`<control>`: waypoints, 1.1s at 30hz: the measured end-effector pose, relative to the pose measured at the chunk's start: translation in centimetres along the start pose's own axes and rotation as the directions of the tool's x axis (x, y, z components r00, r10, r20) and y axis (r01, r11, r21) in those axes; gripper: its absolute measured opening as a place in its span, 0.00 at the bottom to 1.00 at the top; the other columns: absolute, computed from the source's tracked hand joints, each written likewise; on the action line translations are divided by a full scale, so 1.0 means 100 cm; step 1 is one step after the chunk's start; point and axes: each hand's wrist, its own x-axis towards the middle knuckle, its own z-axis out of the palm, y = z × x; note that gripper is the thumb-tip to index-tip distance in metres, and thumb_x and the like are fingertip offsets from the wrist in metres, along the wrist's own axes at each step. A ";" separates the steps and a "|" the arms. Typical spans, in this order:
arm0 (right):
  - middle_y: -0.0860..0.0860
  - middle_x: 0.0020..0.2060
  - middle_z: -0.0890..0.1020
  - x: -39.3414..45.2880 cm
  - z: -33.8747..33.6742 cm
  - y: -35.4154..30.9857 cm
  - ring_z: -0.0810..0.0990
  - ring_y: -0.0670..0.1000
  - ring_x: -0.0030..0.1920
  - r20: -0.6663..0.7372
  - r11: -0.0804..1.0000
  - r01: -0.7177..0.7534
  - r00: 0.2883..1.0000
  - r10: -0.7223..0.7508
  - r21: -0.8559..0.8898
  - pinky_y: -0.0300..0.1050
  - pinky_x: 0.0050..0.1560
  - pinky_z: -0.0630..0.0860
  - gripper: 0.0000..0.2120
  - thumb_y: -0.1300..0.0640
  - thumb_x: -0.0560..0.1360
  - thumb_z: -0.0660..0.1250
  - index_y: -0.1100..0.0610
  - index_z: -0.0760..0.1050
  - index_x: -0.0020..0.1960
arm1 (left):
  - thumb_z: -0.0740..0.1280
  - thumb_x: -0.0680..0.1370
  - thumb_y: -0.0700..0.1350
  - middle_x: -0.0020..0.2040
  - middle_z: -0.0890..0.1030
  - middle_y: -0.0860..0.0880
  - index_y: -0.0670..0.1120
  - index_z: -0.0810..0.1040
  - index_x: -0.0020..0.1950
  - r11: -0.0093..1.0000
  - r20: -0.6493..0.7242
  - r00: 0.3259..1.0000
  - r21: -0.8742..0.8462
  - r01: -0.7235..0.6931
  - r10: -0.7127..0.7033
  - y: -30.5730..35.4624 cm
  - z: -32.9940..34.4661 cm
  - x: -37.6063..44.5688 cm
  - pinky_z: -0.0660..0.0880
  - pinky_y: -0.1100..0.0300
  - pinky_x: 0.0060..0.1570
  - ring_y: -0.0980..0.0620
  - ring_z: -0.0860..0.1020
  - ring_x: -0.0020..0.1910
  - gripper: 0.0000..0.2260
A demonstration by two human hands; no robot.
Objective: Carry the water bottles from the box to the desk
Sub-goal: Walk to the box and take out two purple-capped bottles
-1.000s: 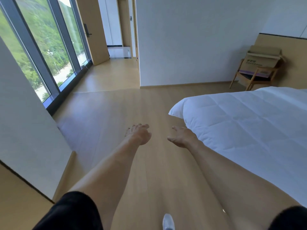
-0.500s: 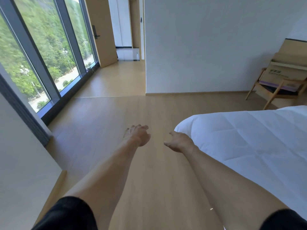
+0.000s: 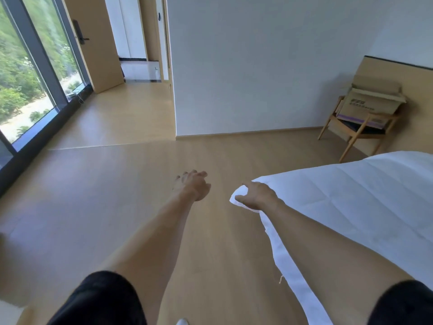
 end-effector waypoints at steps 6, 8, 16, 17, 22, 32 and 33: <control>0.50 0.69 0.75 0.096 -0.040 -0.040 0.71 0.56 0.70 -0.035 0.996 -0.089 0.995 0.090 0.032 0.49 0.65 0.70 0.27 0.45 0.77 0.62 0.48 0.65 0.75 | 0.58 0.83 0.56 0.75 0.70 0.49 0.57 0.66 0.77 0.997 0.000 0.997 0.016 -0.073 0.073 -0.025 -0.043 0.120 0.61 0.48 0.70 0.44 0.67 0.73 0.22; 0.51 0.69 0.75 0.123 -0.050 -0.048 0.71 0.57 0.70 -0.044 0.995 -0.093 0.995 0.094 0.033 0.49 0.65 0.70 0.27 0.45 0.77 0.62 0.47 0.65 0.75 | 0.58 0.83 0.56 0.75 0.69 0.49 0.57 0.66 0.77 0.995 0.006 0.995 0.022 -0.102 0.102 -0.025 -0.053 0.150 0.62 0.49 0.70 0.45 0.67 0.73 0.22; 0.52 0.66 0.77 0.235 -0.074 -0.043 0.73 0.57 0.66 -0.061 0.984 -0.171 0.983 0.174 0.038 0.49 0.60 0.71 0.25 0.44 0.77 0.62 0.48 0.68 0.73 | 0.57 0.83 0.55 0.75 0.69 0.49 0.56 0.65 0.78 0.978 0.032 0.981 0.081 -0.192 0.190 -0.010 -0.066 0.273 0.62 0.49 0.70 0.44 0.67 0.73 0.22; 0.52 0.65 0.77 0.252 -0.077 -0.040 0.73 0.57 0.66 -0.059 0.983 -0.180 0.982 0.182 0.040 0.49 0.60 0.71 0.25 0.45 0.77 0.62 0.48 0.68 0.72 | 0.57 0.83 0.55 0.75 0.69 0.48 0.56 0.65 0.78 0.976 0.035 0.979 0.086 -0.202 0.200 -0.006 -0.066 0.290 0.62 0.49 0.69 0.44 0.67 0.73 0.22; 0.51 0.66 0.76 0.352 -0.097 -0.028 0.73 0.57 0.66 -0.043 0.977 -0.205 0.977 0.207 0.050 0.49 0.62 0.71 0.25 0.45 0.76 0.61 0.48 0.68 0.72 | 0.58 0.82 0.55 0.74 0.70 0.48 0.56 0.65 0.78 0.968 0.035 0.975 0.114 -0.222 0.219 0.006 -0.075 0.385 0.63 0.50 0.69 0.44 0.67 0.73 0.23; 0.53 0.72 0.73 0.564 -0.169 -0.001 0.71 0.57 0.71 -0.024 0.972 -0.213 0.976 0.216 0.095 0.48 0.68 0.69 0.31 0.44 0.77 0.62 0.45 0.60 0.79 | 0.57 0.83 0.56 0.77 0.67 0.51 0.58 0.63 0.79 0.976 0.017 0.986 0.138 -0.169 0.168 0.056 -0.136 0.595 0.64 0.51 0.69 0.46 0.66 0.75 0.23; 0.53 0.72 0.73 0.580 -0.176 0.003 0.71 0.57 0.71 -0.030 0.973 -0.209 0.977 0.213 0.094 0.48 0.68 0.69 0.30 0.44 0.77 0.62 0.46 0.62 0.78 | 0.56 0.83 0.56 0.77 0.67 0.51 0.58 0.63 0.79 0.974 0.027 0.983 0.132 -0.183 0.181 0.064 -0.137 0.610 0.64 0.51 0.69 0.46 0.65 0.75 0.23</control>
